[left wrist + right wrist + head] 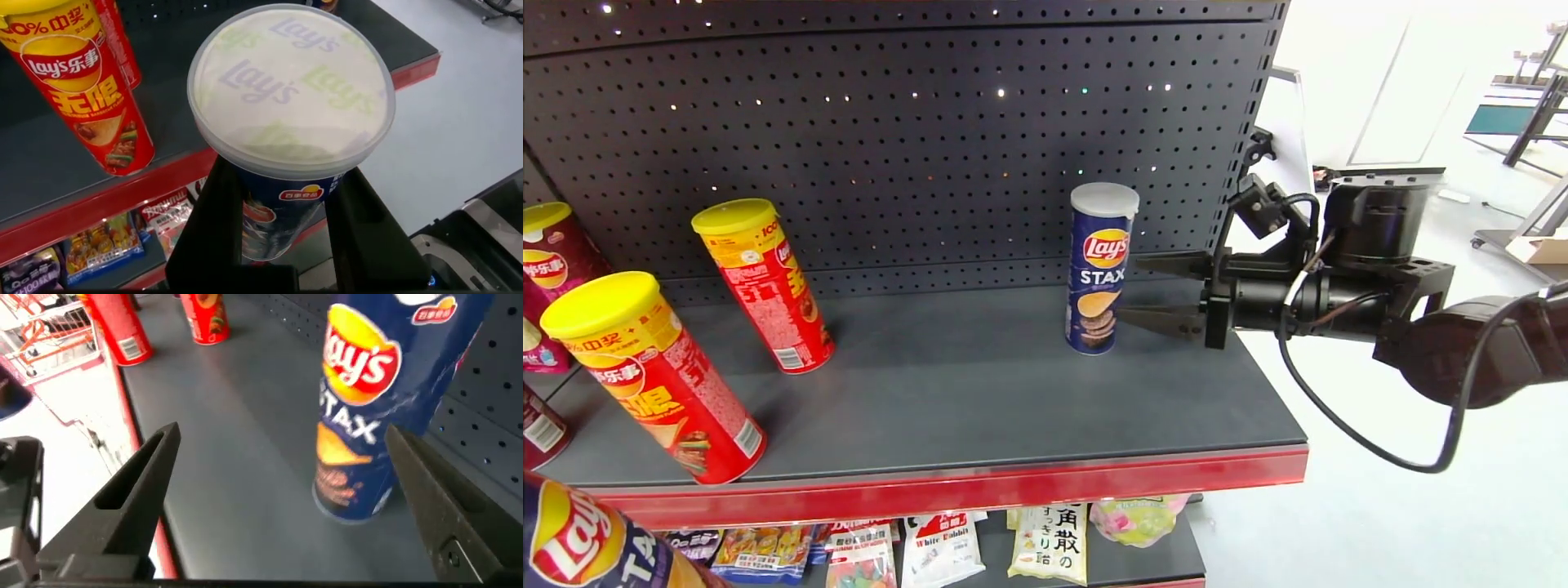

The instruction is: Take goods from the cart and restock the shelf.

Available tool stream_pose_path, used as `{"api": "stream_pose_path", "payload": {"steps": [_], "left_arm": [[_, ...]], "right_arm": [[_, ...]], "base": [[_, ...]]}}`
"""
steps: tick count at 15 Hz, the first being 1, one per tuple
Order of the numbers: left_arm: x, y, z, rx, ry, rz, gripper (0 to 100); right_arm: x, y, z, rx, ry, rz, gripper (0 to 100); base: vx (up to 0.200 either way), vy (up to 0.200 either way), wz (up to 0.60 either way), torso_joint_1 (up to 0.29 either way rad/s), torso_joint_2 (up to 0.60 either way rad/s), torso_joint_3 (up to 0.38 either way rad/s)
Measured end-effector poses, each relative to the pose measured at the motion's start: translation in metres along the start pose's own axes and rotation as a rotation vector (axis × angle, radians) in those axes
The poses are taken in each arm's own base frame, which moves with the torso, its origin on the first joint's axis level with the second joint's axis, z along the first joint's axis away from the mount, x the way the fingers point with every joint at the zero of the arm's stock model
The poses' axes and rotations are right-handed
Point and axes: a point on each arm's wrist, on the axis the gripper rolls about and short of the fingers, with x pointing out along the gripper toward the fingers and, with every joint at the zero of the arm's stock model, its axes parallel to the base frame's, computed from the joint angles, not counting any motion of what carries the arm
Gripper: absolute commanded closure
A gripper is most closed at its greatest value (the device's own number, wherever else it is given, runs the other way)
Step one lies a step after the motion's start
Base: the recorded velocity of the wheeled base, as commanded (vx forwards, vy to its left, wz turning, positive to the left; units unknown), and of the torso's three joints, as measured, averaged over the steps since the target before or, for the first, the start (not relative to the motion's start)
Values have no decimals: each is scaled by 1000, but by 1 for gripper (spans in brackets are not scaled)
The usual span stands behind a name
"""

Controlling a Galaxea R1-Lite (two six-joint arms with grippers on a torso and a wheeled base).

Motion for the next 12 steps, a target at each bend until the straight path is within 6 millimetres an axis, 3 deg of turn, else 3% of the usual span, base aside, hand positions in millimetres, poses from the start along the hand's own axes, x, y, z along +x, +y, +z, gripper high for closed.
{"api": "stream_pose_path", "payload": {"steps": [6,12], "left_arm": [[2,1,1,-1,10,-1,100],[6,2,2,-6,27,0,100]], "right_arm": [[26,-24,-10,3,1,-8,0],[23,-41,-22,27,21,-47,0]], "base": [[0,0,0,0,0,0],[0,0,0,0,0,0]]}}
